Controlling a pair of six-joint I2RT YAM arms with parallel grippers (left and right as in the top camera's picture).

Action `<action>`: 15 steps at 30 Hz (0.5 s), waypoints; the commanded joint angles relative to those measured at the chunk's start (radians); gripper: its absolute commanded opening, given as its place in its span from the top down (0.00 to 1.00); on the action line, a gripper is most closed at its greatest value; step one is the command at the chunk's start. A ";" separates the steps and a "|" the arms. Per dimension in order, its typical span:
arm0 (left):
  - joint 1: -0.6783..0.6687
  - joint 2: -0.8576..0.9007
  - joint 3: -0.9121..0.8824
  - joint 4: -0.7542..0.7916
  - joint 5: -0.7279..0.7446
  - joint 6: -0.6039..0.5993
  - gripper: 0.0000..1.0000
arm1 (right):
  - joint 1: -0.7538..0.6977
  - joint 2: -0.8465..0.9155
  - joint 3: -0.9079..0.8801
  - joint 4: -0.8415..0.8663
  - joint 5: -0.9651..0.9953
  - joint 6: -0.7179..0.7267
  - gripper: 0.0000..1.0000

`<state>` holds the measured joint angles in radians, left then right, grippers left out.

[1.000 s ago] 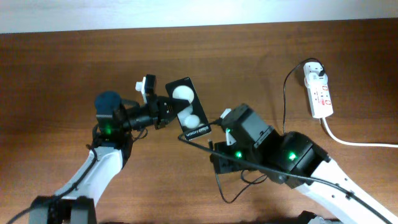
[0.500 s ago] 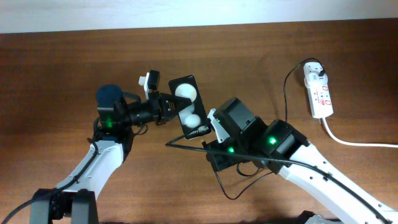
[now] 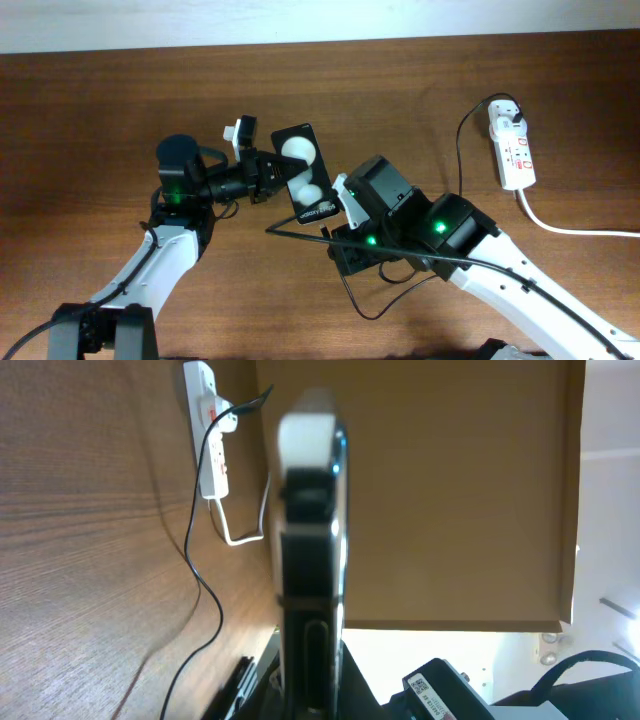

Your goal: Plug charger to phone and switch on socket

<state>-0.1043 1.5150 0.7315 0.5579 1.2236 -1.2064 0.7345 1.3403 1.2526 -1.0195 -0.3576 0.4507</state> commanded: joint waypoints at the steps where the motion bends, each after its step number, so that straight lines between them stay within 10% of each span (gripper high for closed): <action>1: 0.001 0.000 0.026 0.009 0.027 0.034 1.00 | -0.002 -0.016 -0.003 0.003 -0.005 0.063 0.96; 15: 0.000 0.000 0.026 0.008 0.038 -0.012 1.00 | -0.002 -0.016 -0.003 0.030 -0.029 0.090 0.96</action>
<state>-0.1043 1.5150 0.7315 0.5579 1.2350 -1.2152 0.7345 1.3403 1.2526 -1.0050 -0.3691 0.5419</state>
